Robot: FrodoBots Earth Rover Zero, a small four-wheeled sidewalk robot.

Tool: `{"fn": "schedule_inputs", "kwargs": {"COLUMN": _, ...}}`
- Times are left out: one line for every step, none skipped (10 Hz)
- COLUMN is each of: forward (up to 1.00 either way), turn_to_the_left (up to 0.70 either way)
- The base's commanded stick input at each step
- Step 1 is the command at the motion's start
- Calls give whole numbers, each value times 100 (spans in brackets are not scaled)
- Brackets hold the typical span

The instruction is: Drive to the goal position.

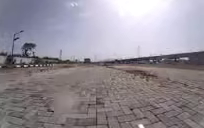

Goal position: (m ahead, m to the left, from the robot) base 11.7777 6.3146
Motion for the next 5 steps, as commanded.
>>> {"fn": "schedule_inputs", "kwargs": {"forward": 100, "turn_to_the_left": 0}}
{"fn": "schedule_inputs", "kwargs": {"forward": 100, "turn_to_the_left": 0}}
{"fn": "schedule_inputs", "kwargs": {"forward": 100, "turn_to_the_left": -31}}
{"fn": "schedule_inputs", "kwargs": {"forward": 100, "turn_to_the_left": -38}}
{"fn": "schedule_inputs", "kwargs": {"forward": 100, "turn_to_the_left": -40}}
